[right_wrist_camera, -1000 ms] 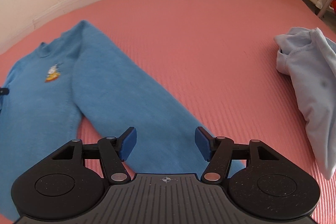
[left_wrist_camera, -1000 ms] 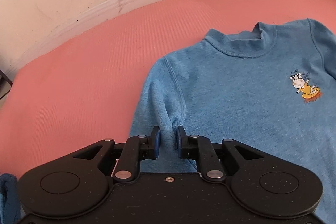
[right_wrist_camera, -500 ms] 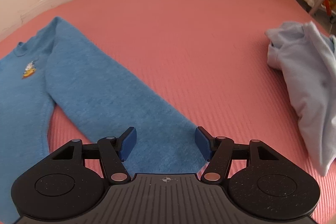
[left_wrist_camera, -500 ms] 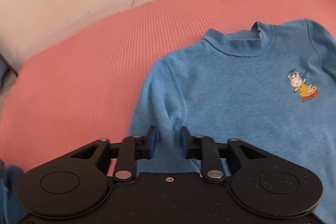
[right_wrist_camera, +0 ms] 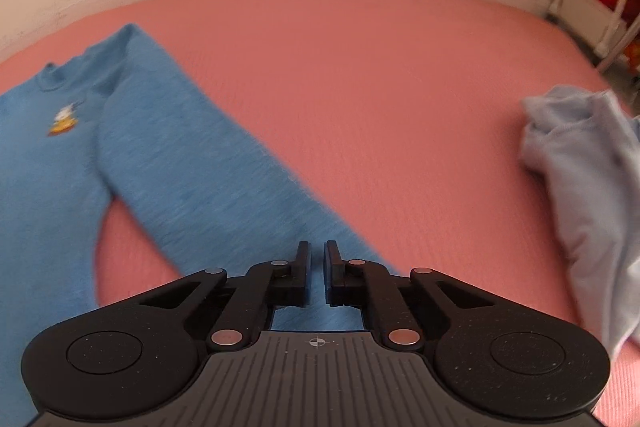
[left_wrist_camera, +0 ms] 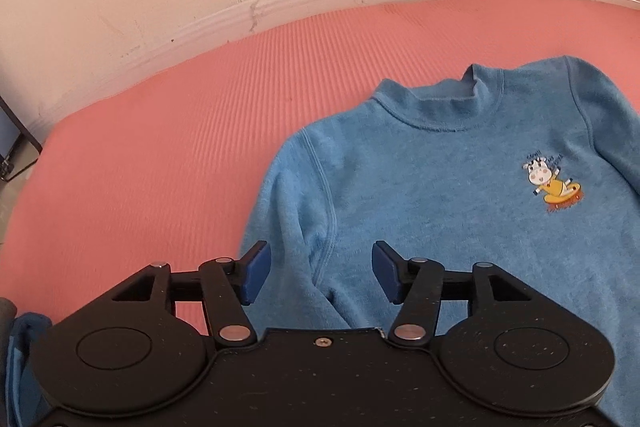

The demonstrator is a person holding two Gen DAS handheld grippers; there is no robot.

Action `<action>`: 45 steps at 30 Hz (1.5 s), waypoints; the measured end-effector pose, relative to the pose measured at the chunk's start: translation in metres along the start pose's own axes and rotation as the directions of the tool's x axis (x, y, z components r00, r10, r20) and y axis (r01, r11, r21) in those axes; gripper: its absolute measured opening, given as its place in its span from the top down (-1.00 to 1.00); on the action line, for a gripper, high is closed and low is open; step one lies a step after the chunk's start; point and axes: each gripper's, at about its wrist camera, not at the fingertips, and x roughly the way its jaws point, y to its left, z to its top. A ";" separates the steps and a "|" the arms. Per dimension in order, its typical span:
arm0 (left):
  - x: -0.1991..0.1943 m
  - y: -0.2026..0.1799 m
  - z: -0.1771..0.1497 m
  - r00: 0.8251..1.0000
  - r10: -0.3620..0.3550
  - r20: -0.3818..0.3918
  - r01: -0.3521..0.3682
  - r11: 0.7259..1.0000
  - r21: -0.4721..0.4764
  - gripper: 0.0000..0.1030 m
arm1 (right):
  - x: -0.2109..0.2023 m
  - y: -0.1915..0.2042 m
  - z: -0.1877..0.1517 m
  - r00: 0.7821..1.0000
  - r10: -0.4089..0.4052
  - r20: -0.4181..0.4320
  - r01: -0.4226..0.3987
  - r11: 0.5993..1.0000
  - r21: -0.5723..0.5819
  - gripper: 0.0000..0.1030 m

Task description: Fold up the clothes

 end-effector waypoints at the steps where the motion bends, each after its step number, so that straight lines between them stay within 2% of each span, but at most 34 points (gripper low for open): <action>1: 0.000 0.000 -0.001 1.000 0.003 -0.003 -0.003 1.000 0.001 -0.09 | 0.001 -0.005 0.003 1.000 -0.025 0.008 0.025 1.000 0.007 0.92; 8: 0.007 0.014 -0.002 0.999 0.002 -0.037 -0.005 0.998 -0.060 -0.12 | 0.012 -0.041 0.022 0.979 -0.200 0.046 0.197 0.978 0.066 0.93; 13: 0.007 0.020 -0.002 0.999 0.005 -0.043 -0.009 0.996 -0.089 -0.15 | 0.024 -0.059 0.033 0.959 -0.281 0.031 0.276 0.955 0.109 0.93; 20: 0.004 0.036 -0.003 0.998 -0.013 -0.058 0.006 0.993 -0.119 -0.17 | 0.029 -0.080 0.038 0.941 -0.338 -0.013 0.336 0.929 0.156 0.93; 23: -0.003 0.046 -0.002 0.996 -0.062 -0.061 0.053 0.990 -0.134 -0.18 | 0.022 -0.088 0.037 0.953 -0.301 -0.016 0.297 0.928 0.225 0.92; 25: -0.011 0.052 -0.003 0.995 -0.093 -0.049 0.087 0.990 -0.115 -0.23 | 0.006 -0.086 0.038 0.969 -0.247 0.030 0.230 0.937 0.264 0.91; 27: -0.019 0.061 -0.009 0.992 -0.119 -0.034 0.116 0.990 -0.080 -0.39 | -0.012 -0.079 0.036 0.980 -0.179 0.082 0.150 0.949 0.277 0.77; 28: -0.023 0.066 -0.013 0.991 -0.132 -0.025 0.130 0.989 -0.064 -0.39 | -0.020 -0.073 0.034 0.985 -0.136 0.104 0.105 0.959 0.264 0.69; 29: -0.024 0.072 -0.018 0.989 -0.147 -0.024 0.145 0.988 -0.062 -0.39 | -0.026 -0.065 0.031 0.988 -0.100 0.118 0.069 0.968 0.242 0.51; 32: -0.023 0.087 -0.038 0.983 -0.177 -0.050 0.173 0.982 -0.076 -0.39 | -0.033 -0.042 0.020 0.992 -0.003 0.123 -0.016 0.988 0.156 0.36; 33: -0.021 0.090 -0.045 0.983 -0.175 -0.062 0.170 0.982 -0.081 -0.39 | -0.032 -0.035 0.018 0.994 0.016 0.109 -0.030 0.991 0.133 0.30; 40: -0.010 0.103 -0.082 0.975 -0.179 -0.133 0.159 0.976 -0.151 -0.38 | -0.025 -0.008 0.011 0.995 0.091 0.050 -0.097 0.989 0.113 0.19; 42: -0.009 0.098 -0.090 0.973 -0.177 -0.152 0.157 0.979 -0.133 -0.38 | -0.026 -0.002 0.012 0.994 0.100 0.049 -0.104 0.990 0.095 0.15; 45: -0.011 0.094 -0.095 0.979 -0.165 -0.123 0.157 0.985 -0.066 -0.38 | -0.025 0.002 0.012 0.993 0.106 0.041 -0.110 0.990 0.091 0.07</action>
